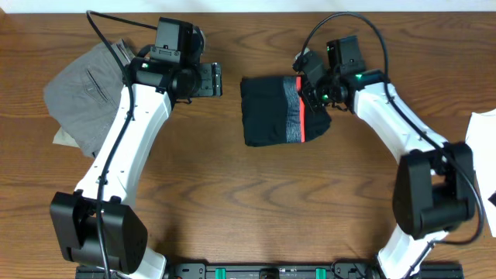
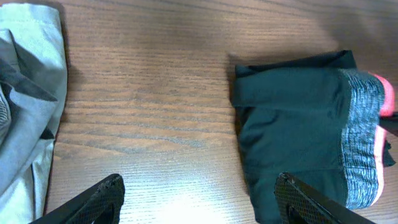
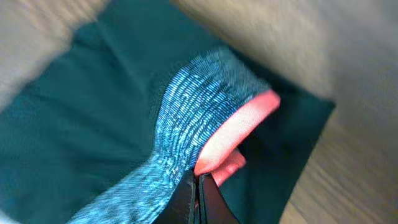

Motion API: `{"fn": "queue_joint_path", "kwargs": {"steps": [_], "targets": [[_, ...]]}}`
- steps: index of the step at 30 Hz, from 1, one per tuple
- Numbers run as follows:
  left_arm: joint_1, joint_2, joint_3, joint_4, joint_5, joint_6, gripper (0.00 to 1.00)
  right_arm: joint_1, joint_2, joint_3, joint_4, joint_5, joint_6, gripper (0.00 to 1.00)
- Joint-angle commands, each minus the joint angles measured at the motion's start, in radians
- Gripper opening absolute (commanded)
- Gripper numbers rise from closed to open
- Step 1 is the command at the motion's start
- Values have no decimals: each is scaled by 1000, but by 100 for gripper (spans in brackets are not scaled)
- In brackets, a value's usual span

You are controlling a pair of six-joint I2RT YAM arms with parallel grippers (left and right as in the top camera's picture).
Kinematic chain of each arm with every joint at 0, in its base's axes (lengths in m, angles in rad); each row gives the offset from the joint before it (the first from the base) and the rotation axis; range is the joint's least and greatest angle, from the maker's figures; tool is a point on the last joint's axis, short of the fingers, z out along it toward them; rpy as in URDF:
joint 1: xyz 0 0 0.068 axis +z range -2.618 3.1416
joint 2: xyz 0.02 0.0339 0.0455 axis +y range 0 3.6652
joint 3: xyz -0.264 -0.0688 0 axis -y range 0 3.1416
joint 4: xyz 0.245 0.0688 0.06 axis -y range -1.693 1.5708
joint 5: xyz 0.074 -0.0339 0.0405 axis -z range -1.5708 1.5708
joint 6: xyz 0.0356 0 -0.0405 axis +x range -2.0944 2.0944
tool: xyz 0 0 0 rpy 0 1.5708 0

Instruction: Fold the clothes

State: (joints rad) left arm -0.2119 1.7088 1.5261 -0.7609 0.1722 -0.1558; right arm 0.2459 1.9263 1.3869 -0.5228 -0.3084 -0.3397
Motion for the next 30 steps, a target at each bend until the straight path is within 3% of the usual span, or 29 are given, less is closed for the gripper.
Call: {"fn": "queue_joint_path", "kwargs": {"steps": [1,4,6,10,15,17,19,22,30], "targets": [[3,10,-32,-10,-11,5,81,-24,63,6,-2,102,29,1],[3,10,-53,-9,-3,5,86,-30,105,6,9,103,41,3],[2,11,-64,-9,14,2,87,-31,121,6,19,103,44,11],[1,14,-92,5,88,1,95,-36,97,8,32,97,155,17],[-12,27,-132,62,179,1,99,-51,-27,8,21,-158,164,32],[-24,42,-140,89,220,1,98,-49,-65,8,21,-195,159,29],[-43,66,-149,123,267,1,94,-44,-85,8,21,-195,159,18],[-78,117,-150,162,291,-20,66,-33,-77,8,21,-194,165,9],[-132,294,-150,218,291,-102,65,4,49,8,29,-193,198,4]]}}
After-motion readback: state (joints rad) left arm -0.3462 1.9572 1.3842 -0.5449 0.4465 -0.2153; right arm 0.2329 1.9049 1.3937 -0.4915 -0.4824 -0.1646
